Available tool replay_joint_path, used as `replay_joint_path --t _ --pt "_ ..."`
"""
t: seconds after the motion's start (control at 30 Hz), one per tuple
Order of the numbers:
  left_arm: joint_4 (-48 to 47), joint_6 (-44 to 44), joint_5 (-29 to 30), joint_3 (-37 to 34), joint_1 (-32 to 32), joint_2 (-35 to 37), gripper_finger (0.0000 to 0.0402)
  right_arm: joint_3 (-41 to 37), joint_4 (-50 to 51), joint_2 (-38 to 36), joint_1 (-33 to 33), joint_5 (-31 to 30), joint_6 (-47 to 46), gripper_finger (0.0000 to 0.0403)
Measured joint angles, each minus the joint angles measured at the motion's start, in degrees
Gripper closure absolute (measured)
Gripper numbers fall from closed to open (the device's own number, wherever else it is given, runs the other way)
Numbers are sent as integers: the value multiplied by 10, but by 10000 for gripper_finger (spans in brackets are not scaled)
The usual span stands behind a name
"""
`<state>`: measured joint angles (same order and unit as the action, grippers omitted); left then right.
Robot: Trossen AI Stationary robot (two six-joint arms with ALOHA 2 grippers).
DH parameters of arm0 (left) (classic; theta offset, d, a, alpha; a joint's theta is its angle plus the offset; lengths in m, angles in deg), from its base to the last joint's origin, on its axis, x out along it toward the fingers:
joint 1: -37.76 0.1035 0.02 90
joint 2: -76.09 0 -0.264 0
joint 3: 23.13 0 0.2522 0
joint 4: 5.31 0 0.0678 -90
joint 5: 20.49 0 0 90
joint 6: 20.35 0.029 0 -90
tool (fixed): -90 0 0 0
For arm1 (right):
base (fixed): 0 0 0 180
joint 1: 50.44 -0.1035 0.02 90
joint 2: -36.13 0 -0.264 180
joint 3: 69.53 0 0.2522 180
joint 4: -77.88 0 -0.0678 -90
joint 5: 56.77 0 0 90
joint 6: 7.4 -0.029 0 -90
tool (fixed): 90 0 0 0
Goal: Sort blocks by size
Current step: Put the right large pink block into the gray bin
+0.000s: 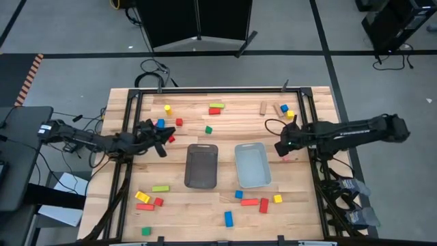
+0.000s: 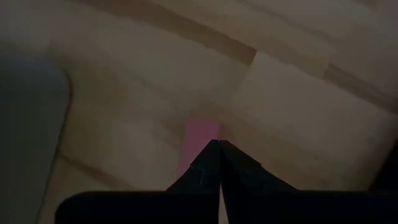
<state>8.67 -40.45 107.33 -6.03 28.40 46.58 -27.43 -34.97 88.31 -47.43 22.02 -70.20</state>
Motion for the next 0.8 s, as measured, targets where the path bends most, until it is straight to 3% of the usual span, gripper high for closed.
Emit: replay_joint_path --t 0.17,0.3,0.67,0.8 --pt "9 -1 13 5 0 -18 334 0 -20 24 -15 -18 -7 371" --pt "16 -1 15 5 0 -20 330 0 -24 31 -27 -15 -7 335" --pt "15 -1 15 5 0 -20 329 0 -46 70 -34 -8 -8 137" --pt "15 -1 15 5 0 -20 329 0 -48 108 -34 -9 -14 93"
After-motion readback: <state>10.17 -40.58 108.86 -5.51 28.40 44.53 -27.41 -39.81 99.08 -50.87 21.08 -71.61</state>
